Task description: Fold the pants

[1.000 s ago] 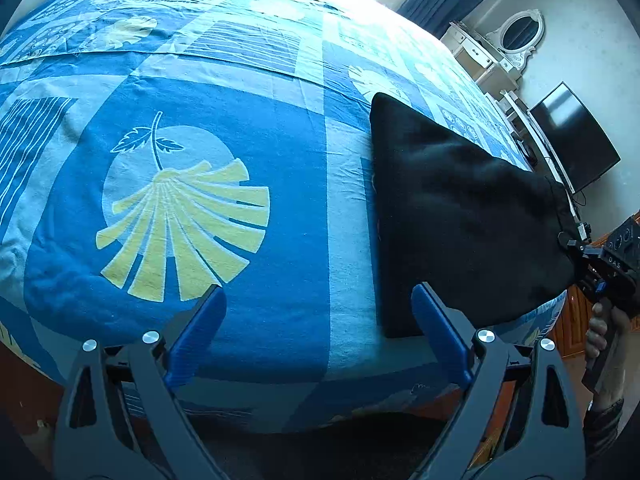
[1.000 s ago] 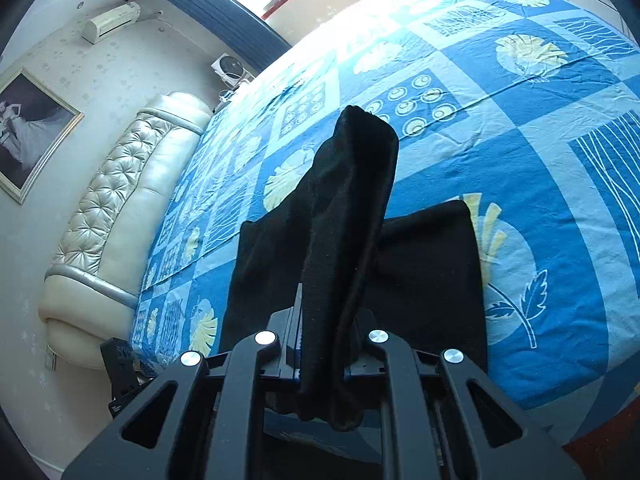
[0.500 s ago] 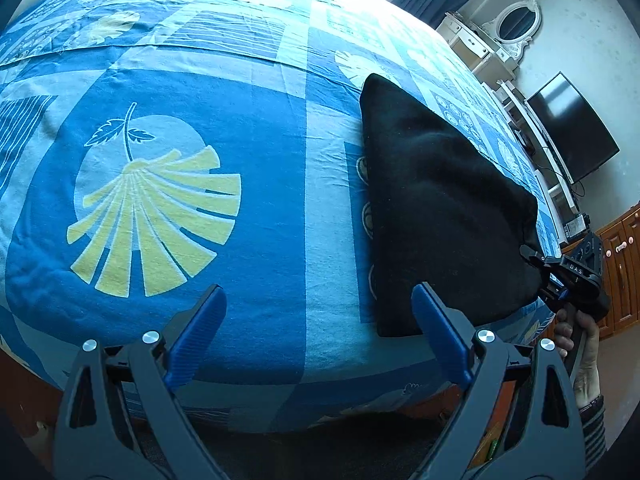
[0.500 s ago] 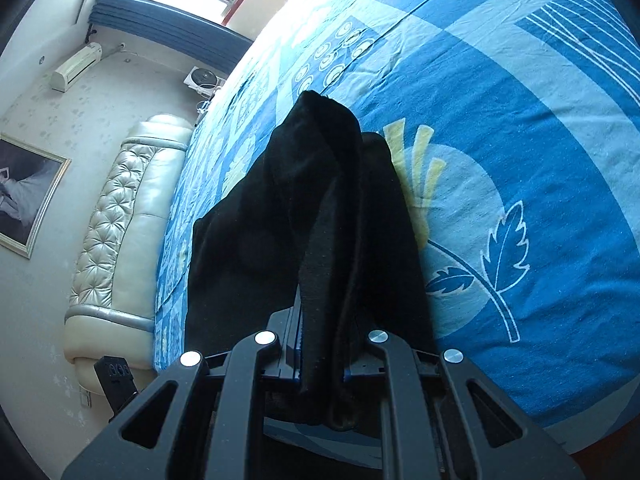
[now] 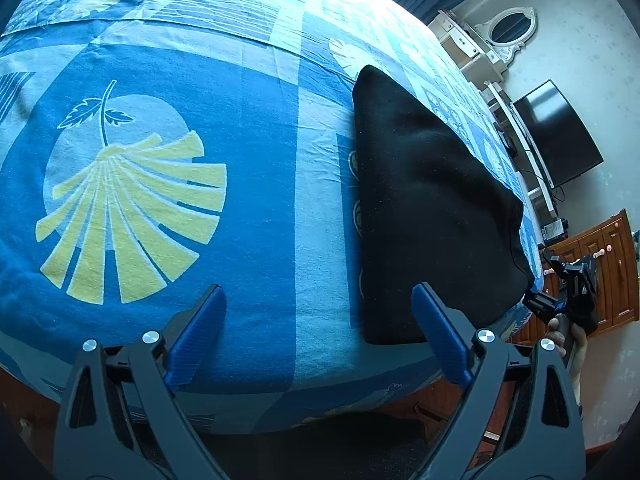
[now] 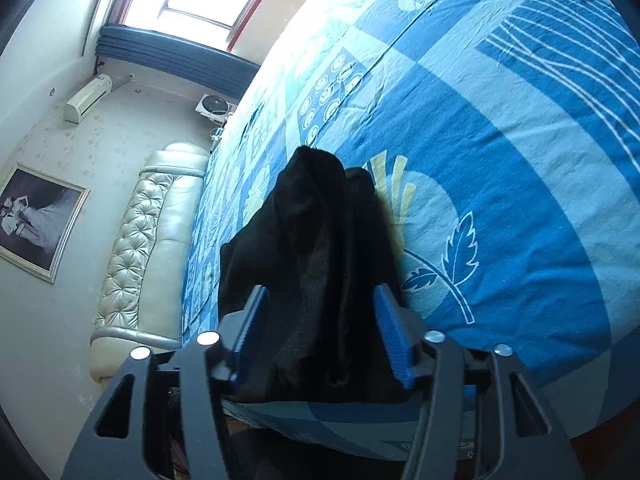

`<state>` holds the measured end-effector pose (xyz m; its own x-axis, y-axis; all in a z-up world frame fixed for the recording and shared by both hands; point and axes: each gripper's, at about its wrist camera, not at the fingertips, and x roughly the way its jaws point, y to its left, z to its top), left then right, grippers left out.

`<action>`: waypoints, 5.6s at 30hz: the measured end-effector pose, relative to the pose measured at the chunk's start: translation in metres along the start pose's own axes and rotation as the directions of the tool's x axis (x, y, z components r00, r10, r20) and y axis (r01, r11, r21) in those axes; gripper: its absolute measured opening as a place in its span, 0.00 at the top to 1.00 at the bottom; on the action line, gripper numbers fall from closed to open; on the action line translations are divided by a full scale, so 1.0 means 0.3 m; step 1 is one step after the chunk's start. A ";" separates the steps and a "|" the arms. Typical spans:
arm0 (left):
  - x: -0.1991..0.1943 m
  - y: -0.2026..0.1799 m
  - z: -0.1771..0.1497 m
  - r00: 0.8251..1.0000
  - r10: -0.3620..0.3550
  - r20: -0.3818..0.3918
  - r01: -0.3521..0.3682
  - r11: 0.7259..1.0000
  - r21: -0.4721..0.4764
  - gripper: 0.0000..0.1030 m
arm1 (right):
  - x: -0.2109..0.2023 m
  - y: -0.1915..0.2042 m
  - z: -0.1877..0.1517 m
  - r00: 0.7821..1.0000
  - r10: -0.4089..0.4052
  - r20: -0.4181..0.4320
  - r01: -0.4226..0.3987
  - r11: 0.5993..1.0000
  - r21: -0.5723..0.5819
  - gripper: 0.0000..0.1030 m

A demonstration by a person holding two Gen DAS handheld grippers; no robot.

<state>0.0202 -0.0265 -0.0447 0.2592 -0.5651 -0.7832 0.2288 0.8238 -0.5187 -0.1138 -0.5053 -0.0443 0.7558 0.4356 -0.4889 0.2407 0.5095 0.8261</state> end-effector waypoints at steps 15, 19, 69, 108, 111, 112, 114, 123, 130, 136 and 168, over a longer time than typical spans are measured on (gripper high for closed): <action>0.145 -0.068 0.062 0.972 -0.231 -0.053 0.228 0.972 -0.049 0.09 | 0.156 -0.049 -0.063 0.983 0.051 -0.176 -0.052 0.999 0.002 0.25; 0.193 -0.085 0.064 0.939 -0.333 -0.087 0.324 0.940 -0.104 0.37 | 0.167 -0.032 -0.076 0.981 -0.031 -0.192 0.018 0.997 -0.070 0.46; -0.124 0.246 -0.021 0.982 -0.162 0.096 0.174 0.976 -0.127 0.63 | 0.499 0.224 -0.240 0.944 0.066 -0.323 -0.120 0.982 -0.148 0.60; 0.011 0.255 0.591 0.989 -0.061 0.136 0.051 0.996 0.076 0.80 | 0.815 0.435 0.140 0.975 0.089 -0.201 -0.141 0.955 -0.260 0.68; 0.022 0.267 0.689 0.989 -0.014 0.146 0.004 0.998 0.069 0.80 | 0.890 0.483 0.212 0.977 0.104 -0.184 -0.151 0.952 -0.265 0.68; 0.028 0.272 0.723 0.989 0.006 0.146 -0.016 0.997 0.070 0.79 | 0.918 0.501 0.233 0.977 0.106 -0.183 -0.154 0.950 -0.271 0.68; 0.046 0.296 0.774 0.989 0.040 0.142 -0.049 0.997 0.062 0.79 | 0.974 0.530 0.269 0.978 0.093 -0.186 -0.144 0.949 -0.282 0.68; 0.145 0.391 0.811 0.991 0.076 0.114 -0.076 0.997 0.003 0.76 | 1.092 0.417 0.302 0.970 0.069 -0.232 -0.111 0.978 -0.174 0.68; 0.147 0.404 0.805 0.991 0.061 0.119 -0.061 0.998 -0.006 0.73 | 1.081 0.405 0.294 0.971 0.073 -0.228 -0.114 0.978 -0.172 0.68; 0.151 0.414 0.805 0.992 0.051 0.120 -0.050 0.999 -0.013 0.71 | 1.087 0.417 0.303 0.969 0.090 -0.228 -0.130 0.978 -0.165 0.67; -0.022 0.450 0.288 0.929 -0.357 0.095 0.369 0.892 -0.262 0.18 | 0.839 0.388 0.036 0.960 0.063 -0.274 -0.100 0.987 -0.124 0.24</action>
<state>0.1305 0.0847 -0.0799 0.2486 -0.8235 -0.5099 0.0540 0.5374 -0.8416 0.1111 -0.3443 -0.0681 0.5738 0.6533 -0.4939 0.0862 0.5515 0.8297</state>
